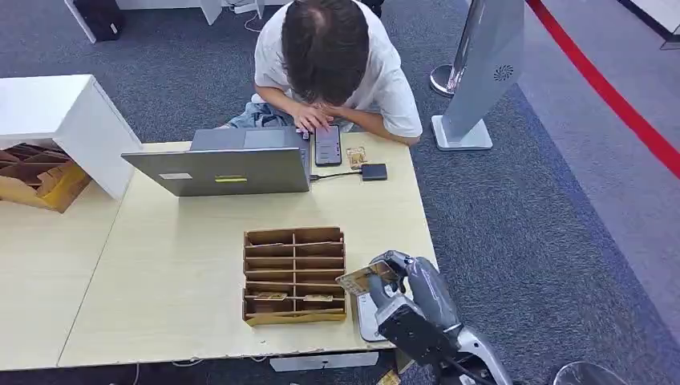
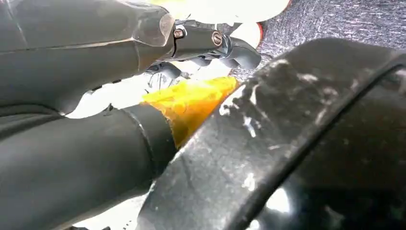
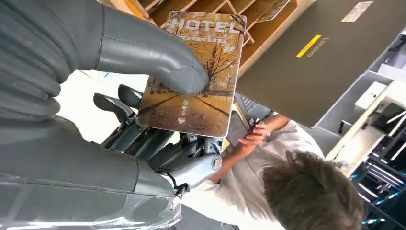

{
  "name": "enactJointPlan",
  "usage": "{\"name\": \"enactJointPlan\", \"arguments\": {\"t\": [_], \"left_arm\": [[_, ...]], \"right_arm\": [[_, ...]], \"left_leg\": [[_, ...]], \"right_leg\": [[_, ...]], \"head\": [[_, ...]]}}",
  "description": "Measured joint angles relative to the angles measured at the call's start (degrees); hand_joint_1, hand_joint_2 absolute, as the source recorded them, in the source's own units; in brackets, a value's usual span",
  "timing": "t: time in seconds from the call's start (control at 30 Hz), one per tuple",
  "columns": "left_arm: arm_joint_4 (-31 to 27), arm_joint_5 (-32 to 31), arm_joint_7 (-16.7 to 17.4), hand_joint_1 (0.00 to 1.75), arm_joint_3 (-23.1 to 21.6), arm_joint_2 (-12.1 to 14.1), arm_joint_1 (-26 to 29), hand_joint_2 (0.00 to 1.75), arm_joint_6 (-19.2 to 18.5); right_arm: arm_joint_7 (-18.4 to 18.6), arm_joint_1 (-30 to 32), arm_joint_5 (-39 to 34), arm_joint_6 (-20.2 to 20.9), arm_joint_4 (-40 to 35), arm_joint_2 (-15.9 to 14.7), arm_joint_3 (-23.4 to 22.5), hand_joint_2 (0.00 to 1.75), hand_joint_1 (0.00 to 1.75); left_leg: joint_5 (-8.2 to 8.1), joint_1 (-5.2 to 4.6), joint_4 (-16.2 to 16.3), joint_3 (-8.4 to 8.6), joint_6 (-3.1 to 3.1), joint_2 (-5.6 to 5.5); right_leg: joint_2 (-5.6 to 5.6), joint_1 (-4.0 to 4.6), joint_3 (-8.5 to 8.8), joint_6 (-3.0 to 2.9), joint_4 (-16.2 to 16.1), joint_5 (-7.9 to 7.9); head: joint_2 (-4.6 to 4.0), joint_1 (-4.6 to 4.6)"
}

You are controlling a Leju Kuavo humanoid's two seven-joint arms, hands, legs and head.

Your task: Pass the card to the sensor for recognition and then transmit it.

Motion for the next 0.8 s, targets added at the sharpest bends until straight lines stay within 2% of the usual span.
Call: {"name": "enactJointPlan", "arguments": {"t": [0.37, 0.8], "left_arm": [[-0.13, -0.2, -0.11, 0.0, 0.0, 0.31, 0.0, 0.0, -0.02], [-0.53, -0.85, -0.09, 0.0, 0.0, 0.66, -0.01, 0.0, 0.02]], "right_arm": [[1.03, 0.51, -4.72, 2.01, 1.64, -0.22, -0.64, 1.75, 1.75], [4.02, 0.39, -6.54, 2.93, 6.04, -0.28, -0.9, 1.75, 1.75]], "left_leg": [[0.0, 0.0, 0.0, 0.0, 0.0, 0.0], [0.0, 0.0, 0.0, -0.01, 0.0, 0.0]], "right_leg": [[0.0, 0.0, 0.0, 0.0, 0.0, 0.0], [0.0, 0.0, 0.0, 0.0, 0.0, 0.0]], "head": [[0.0, 0.0], [0.0, -0.02]]}}
